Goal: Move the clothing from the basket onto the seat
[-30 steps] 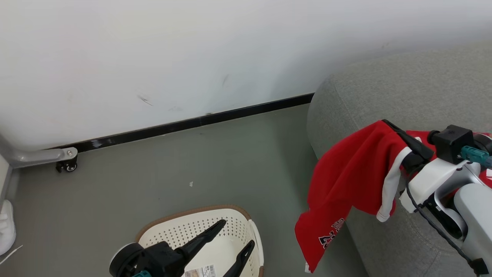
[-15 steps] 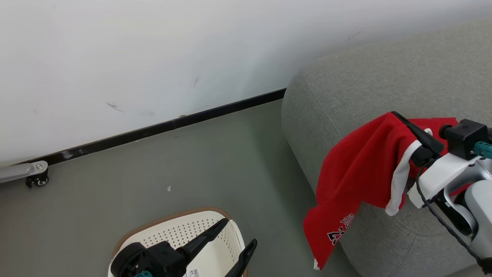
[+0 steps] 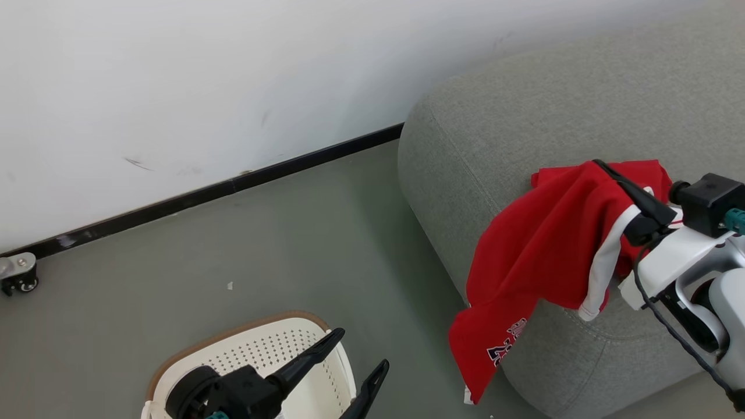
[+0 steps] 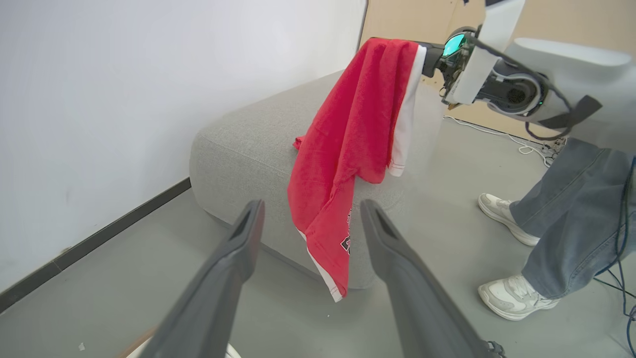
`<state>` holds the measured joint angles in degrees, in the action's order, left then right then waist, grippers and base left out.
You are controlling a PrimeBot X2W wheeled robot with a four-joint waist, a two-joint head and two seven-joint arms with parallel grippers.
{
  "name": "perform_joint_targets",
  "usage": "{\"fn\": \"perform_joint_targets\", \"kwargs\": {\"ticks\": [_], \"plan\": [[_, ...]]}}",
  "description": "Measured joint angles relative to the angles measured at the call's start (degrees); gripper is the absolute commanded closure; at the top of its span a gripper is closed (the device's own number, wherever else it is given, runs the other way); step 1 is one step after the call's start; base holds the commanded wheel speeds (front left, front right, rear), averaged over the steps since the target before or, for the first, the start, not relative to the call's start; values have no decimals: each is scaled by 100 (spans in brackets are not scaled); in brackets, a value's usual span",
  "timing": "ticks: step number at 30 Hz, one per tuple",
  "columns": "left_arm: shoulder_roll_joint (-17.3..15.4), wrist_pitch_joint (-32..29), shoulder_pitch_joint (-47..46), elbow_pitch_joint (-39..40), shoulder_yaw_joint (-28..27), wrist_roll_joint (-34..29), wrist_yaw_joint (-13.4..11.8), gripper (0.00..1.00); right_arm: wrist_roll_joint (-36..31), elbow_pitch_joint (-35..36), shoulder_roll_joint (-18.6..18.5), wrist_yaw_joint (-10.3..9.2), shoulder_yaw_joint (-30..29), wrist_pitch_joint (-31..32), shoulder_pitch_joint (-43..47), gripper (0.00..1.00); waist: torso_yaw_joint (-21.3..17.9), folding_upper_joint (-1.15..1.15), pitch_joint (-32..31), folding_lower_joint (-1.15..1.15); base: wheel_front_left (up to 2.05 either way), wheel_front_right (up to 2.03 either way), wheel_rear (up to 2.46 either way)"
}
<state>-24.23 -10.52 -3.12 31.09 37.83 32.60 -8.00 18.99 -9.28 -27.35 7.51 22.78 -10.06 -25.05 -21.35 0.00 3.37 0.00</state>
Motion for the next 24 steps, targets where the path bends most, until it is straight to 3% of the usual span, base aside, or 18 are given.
{"fn": "perform_joint_targets", "kwargs": {"ticks": [12,24], "plan": [[-101,-59,1,130,64,-12,0,0,70,38,-68,0,-425,101,-76,100,-82,0,160,0,0,0,0],[-137,-159,6,160,90,-43,0,0,163,-304,-323,0,-1321,358,-754,100,74,0,239,0,0,0,0]]}}
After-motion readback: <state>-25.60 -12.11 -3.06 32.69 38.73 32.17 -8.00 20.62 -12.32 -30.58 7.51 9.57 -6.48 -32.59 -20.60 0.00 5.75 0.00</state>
